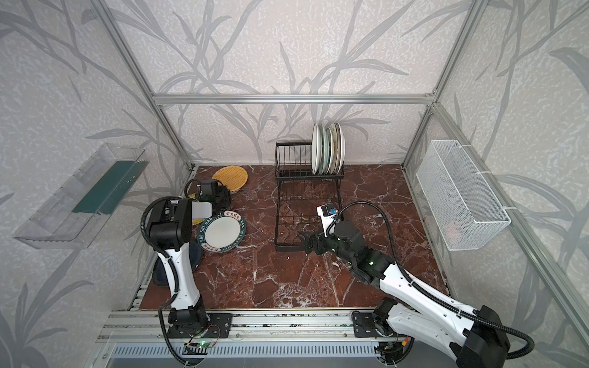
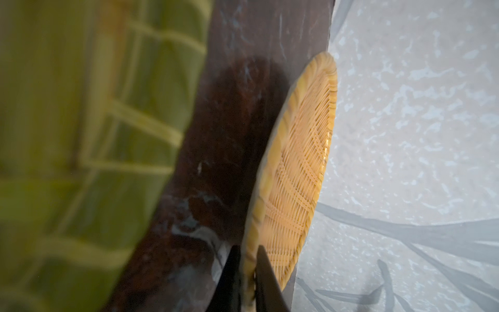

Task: Load plates into a dish rack
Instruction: Pick up the plate from the top-left of the table.

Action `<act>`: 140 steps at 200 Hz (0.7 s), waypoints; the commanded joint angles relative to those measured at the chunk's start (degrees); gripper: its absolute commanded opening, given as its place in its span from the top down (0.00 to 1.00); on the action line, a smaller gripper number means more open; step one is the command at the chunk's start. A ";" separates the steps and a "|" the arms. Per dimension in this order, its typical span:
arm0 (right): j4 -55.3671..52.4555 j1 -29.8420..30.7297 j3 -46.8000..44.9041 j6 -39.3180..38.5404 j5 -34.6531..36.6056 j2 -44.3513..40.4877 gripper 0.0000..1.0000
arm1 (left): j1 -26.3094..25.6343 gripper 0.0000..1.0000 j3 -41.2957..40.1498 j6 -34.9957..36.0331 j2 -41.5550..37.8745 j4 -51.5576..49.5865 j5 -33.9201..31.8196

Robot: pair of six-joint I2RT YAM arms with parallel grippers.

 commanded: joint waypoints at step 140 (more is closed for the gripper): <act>-0.75 -2.14 -1.51 0.43 0.03 -1.84 0.01 | 0.57 1.00 -9.44 0.37 -12.22 13.19 6.90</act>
